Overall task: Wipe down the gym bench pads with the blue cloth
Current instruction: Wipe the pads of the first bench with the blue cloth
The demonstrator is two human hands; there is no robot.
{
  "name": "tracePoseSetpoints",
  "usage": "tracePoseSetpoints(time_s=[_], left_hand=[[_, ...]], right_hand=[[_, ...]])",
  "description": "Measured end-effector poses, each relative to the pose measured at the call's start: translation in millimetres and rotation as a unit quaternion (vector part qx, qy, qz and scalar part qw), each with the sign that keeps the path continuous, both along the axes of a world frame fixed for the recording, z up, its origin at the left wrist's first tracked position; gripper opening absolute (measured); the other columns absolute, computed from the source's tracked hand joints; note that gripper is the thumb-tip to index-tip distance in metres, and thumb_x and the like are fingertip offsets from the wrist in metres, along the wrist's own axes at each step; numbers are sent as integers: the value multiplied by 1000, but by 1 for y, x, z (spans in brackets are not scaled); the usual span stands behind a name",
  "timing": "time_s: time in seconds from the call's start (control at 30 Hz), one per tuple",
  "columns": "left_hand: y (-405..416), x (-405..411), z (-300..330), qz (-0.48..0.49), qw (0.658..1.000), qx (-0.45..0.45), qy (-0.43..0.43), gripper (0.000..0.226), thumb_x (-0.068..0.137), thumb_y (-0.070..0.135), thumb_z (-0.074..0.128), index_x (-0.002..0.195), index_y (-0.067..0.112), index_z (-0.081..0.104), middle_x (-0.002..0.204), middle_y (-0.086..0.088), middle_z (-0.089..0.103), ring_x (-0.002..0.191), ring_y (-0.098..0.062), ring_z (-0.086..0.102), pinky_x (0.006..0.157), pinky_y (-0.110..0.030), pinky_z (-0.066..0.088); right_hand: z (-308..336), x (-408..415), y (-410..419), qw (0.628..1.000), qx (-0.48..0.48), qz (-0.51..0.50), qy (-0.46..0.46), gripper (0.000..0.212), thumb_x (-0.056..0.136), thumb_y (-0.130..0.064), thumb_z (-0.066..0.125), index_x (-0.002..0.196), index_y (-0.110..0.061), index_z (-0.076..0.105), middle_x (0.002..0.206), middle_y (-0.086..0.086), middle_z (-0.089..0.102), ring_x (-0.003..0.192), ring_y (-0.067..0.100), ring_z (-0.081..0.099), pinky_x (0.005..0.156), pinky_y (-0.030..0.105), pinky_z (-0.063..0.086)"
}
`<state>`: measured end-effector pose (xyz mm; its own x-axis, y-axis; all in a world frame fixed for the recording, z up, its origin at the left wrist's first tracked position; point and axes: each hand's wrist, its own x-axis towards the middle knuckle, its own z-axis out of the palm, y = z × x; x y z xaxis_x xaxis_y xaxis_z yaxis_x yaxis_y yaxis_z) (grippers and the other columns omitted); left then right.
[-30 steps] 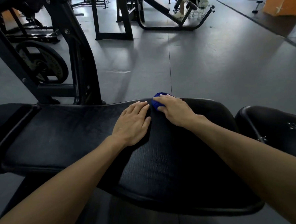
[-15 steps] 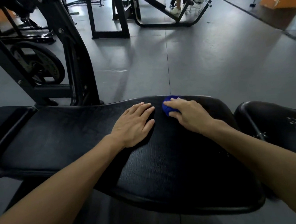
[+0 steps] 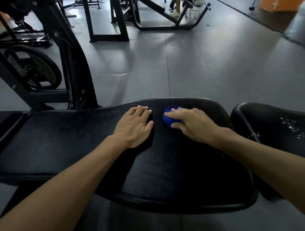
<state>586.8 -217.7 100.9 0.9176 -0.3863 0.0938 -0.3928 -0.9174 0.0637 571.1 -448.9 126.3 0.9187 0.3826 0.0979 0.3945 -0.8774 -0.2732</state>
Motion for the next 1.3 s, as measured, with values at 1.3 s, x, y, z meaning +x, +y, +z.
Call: tracePoseSetpoints(time_s=[1.3], left_hand=[[-88,6,-15,3,999,-44,-21,58,107,39,27,159,15,30,167,-1,25,157,-19,13,128,-40,7]], right_hand=[[-10,-3,-81,968,55,-245,8,41,100,-21,58,141,-18,55,143,15,56,130,35,50,105,38,37]])
